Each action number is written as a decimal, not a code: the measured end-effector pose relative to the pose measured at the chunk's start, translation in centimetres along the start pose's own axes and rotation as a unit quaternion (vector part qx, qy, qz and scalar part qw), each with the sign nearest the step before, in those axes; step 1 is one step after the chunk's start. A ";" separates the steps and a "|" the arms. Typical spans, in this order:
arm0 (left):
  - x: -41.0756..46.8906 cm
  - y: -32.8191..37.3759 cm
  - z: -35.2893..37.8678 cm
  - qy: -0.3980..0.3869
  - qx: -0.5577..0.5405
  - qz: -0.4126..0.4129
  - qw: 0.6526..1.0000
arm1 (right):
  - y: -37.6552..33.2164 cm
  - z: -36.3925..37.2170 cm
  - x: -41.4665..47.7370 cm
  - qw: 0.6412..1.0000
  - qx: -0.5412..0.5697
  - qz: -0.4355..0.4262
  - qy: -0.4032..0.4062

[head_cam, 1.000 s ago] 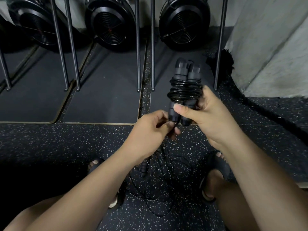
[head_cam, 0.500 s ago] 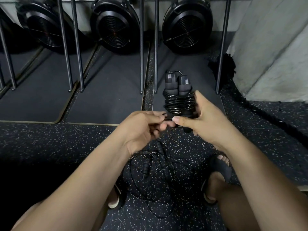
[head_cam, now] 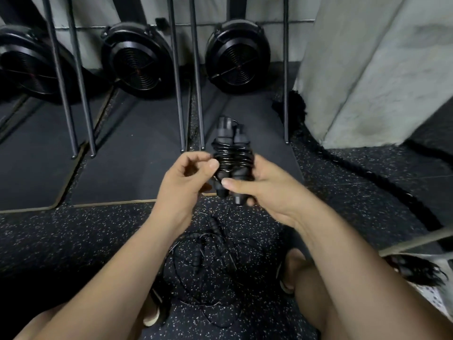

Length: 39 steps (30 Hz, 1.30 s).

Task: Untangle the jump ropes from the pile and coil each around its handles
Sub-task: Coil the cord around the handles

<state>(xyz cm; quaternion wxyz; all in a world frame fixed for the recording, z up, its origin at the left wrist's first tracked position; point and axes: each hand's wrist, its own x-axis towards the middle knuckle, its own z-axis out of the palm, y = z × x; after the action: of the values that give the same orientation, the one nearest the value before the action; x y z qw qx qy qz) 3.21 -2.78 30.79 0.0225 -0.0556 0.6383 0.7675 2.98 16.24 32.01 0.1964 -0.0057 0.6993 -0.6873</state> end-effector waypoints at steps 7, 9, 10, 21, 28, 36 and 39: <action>-4.7 0.4 6.1 -0.030 0.100 0.031 0.994 | 0.7 -3.3 -6.3 0.994 -0.031 0.001 0.108; -6.8 0.3 8.8 -0.082 0.125 0.047 0.988 | 1.5 -5.0 -9.6 0.985 -0.027 -0.002 0.172; -7.8 0.0 10.3 -0.111 0.138 0.050 0.983 | 2.0 -5.8 -11.6 0.978 -0.016 -0.003 0.208; -12.2 -7.1 23.2 -0.400 0.333 -0.067 0.851 | 12.2 -12.4 -27.1 0.901 0.119 0.097 0.405; -10.6 -12.9 30.7 -0.477 0.400 -0.066 0.780 | 19.2 -16.6 -27.2 0.793 0.250 0.174 0.527; -8.9 -18.6 37.7 -0.604 0.478 -0.050 0.636 | 25.3 -21.2 -26.2 0.684 0.345 0.210 0.607; -8.8 -19.6 38.2 -0.637 0.502 -0.044 0.584 | 26.2 -21.7 -26.4 0.663 0.343 0.219 0.628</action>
<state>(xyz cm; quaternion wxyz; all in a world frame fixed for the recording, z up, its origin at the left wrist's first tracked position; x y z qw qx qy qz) 11.80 38.62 19.50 0.4812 0.4394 0.7409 0.1624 28.13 45.80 13.37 -0.1562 0.6487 0.3531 -0.6559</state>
